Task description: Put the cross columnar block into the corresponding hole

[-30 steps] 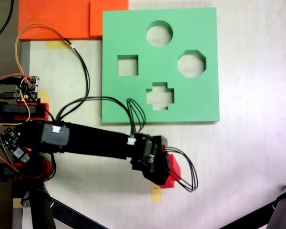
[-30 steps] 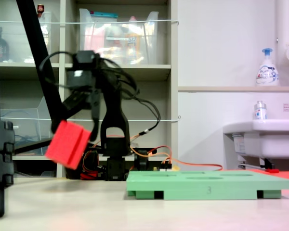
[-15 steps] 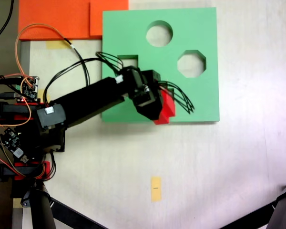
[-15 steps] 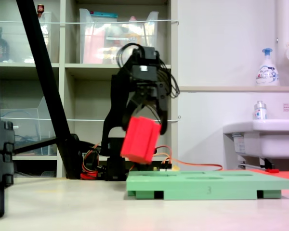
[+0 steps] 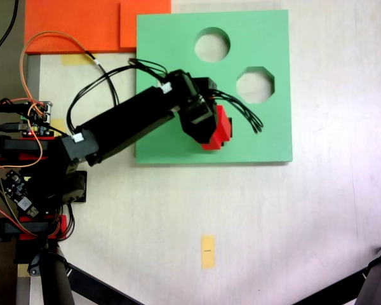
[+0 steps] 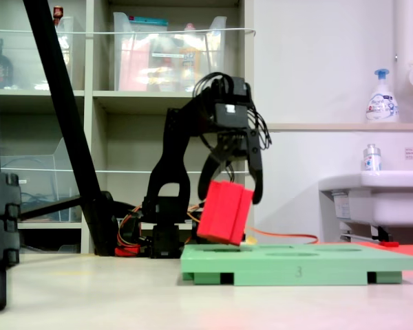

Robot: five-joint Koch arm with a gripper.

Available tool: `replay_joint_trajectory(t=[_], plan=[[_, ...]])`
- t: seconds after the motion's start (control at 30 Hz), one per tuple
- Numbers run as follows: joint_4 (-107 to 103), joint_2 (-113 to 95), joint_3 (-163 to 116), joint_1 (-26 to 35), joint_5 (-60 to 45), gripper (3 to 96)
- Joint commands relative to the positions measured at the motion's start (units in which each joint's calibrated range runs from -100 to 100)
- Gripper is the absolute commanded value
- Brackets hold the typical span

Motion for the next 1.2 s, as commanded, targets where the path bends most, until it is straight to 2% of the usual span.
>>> replay_joint_trajectory(t=[0.03, 0.93, 1.1, 1.2], plan=[[-1.8, 1.0, 5.8, 0.7, 1.1, 43.3], [-1.8, 15.0, 6.2, 2.0, 1.6, 43.8], [-1.8, 18.6, 6.2, 2.0, 1.5, 46.6], [-1.8, 19.7, 6.0, 2.0, 1.5, 53.1]])
